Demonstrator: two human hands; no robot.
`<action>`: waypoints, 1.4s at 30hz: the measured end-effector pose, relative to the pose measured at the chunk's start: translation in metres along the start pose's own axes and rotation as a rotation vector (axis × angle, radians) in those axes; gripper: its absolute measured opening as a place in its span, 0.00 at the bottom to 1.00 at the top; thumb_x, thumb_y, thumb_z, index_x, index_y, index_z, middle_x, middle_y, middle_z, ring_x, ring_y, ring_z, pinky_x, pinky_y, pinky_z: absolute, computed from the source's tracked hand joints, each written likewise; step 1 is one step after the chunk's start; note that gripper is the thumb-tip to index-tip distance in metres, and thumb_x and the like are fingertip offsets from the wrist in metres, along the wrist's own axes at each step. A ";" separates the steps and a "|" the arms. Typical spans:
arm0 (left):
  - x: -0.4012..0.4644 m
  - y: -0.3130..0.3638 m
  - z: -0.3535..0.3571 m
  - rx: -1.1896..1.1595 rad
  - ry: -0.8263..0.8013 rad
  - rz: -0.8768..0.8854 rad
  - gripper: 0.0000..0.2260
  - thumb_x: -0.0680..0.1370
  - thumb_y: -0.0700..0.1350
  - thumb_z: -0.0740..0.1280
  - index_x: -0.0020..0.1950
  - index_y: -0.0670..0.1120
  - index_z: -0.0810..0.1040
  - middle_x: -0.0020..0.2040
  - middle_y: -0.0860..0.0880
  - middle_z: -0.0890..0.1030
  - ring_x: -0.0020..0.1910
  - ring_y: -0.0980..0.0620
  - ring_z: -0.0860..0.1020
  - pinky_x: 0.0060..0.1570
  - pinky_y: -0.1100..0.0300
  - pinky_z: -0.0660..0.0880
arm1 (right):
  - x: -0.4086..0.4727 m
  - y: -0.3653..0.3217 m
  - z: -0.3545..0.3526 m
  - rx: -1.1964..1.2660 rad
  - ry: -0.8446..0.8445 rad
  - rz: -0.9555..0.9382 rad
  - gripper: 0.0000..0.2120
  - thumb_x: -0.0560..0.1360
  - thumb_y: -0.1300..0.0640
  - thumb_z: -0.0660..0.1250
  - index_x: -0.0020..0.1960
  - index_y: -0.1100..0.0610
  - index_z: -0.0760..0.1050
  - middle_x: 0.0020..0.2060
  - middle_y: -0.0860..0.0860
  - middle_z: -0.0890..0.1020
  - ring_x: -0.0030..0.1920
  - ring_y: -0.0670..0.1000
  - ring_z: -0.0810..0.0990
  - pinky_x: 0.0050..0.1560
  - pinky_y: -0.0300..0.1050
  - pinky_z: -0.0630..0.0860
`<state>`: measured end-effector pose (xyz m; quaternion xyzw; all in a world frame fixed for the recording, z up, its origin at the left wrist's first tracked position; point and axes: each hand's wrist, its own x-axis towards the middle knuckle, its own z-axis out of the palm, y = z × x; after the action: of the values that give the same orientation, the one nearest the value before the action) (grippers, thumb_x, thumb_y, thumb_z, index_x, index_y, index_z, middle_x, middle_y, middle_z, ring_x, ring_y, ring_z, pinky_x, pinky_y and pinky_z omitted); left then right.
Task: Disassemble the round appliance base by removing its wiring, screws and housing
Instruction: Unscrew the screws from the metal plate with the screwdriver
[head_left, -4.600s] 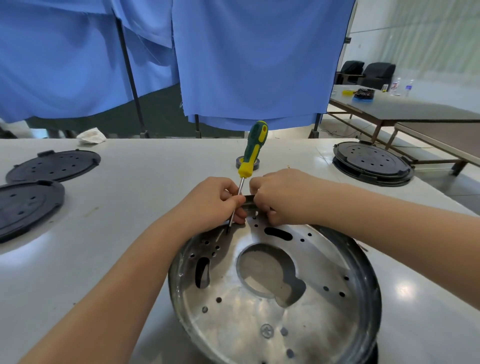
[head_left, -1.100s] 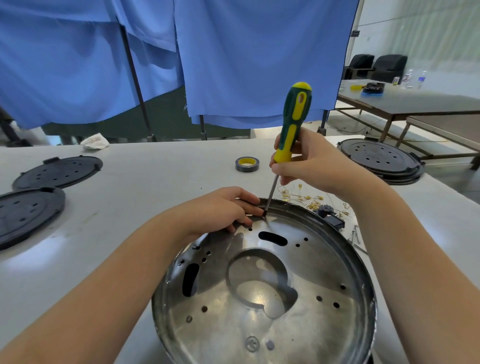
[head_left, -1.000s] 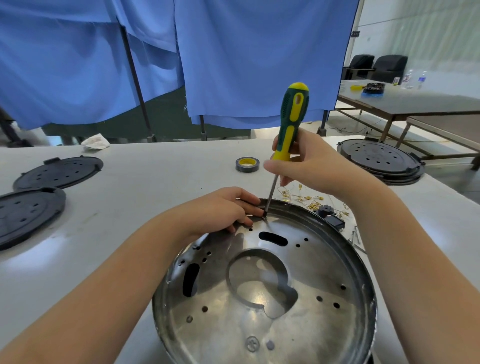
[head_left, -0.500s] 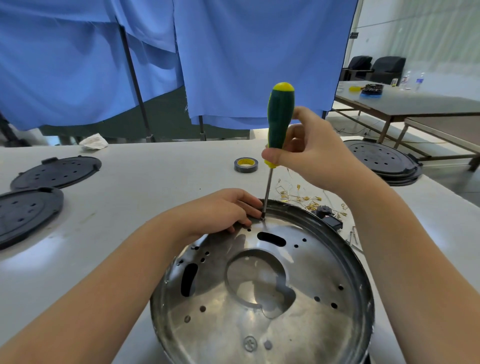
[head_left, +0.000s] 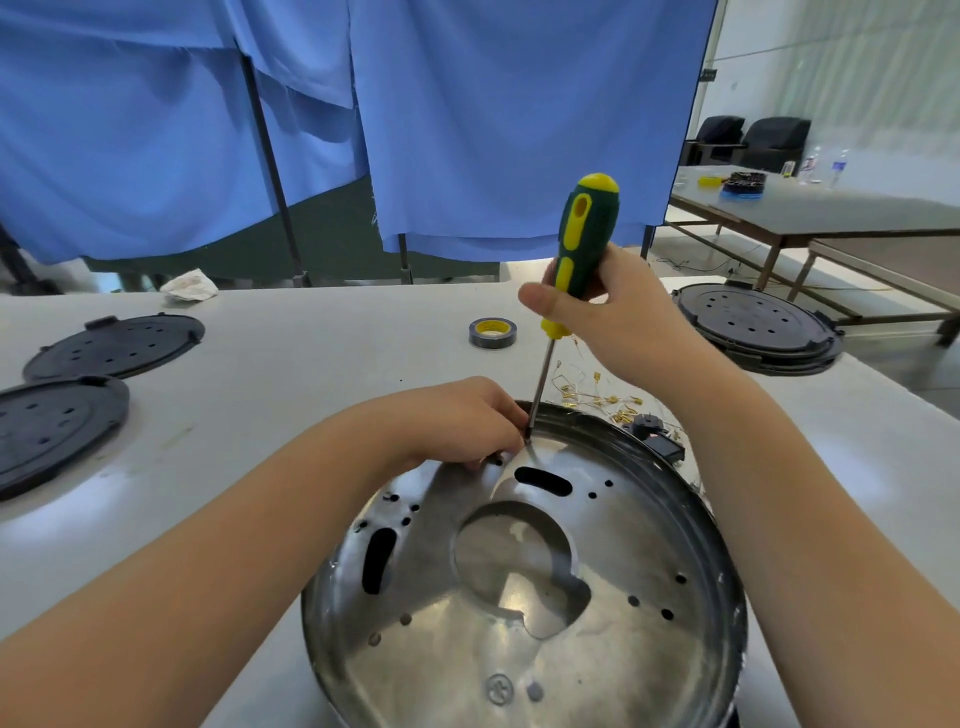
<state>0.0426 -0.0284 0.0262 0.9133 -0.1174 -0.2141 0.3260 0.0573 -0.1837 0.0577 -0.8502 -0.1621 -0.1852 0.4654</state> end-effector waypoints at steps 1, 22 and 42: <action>0.001 0.000 0.001 0.012 0.002 -0.004 0.14 0.78 0.39 0.63 0.62 0.49 0.79 0.58 0.44 0.81 0.45 0.50 0.76 0.51 0.57 0.77 | -0.001 -0.001 -0.002 0.015 -0.017 0.013 0.12 0.72 0.46 0.72 0.48 0.52 0.75 0.38 0.45 0.79 0.39 0.43 0.78 0.34 0.25 0.71; 0.016 -0.006 0.021 0.149 0.197 0.049 0.06 0.75 0.45 0.66 0.52 0.47 0.76 0.38 0.49 0.79 0.41 0.50 0.78 0.42 0.57 0.75 | -0.004 -0.008 -0.004 0.035 -0.008 -0.030 0.16 0.71 0.46 0.73 0.49 0.57 0.75 0.40 0.56 0.82 0.37 0.46 0.80 0.35 0.33 0.74; 0.019 -0.006 0.028 0.261 0.309 0.058 0.10 0.76 0.45 0.65 0.50 0.41 0.80 0.46 0.41 0.83 0.46 0.46 0.80 0.45 0.52 0.77 | -0.002 -0.005 -0.012 0.011 0.100 -0.021 0.21 0.67 0.44 0.75 0.52 0.57 0.76 0.41 0.52 0.79 0.33 0.41 0.74 0.34 0.27 0.71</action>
<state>0.0461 -0.0462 -0.0030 0.9661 -0.1189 -0.0448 0.2249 0.0510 -0.1914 0.0664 -0.8355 -0.1489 -0.2314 0.4757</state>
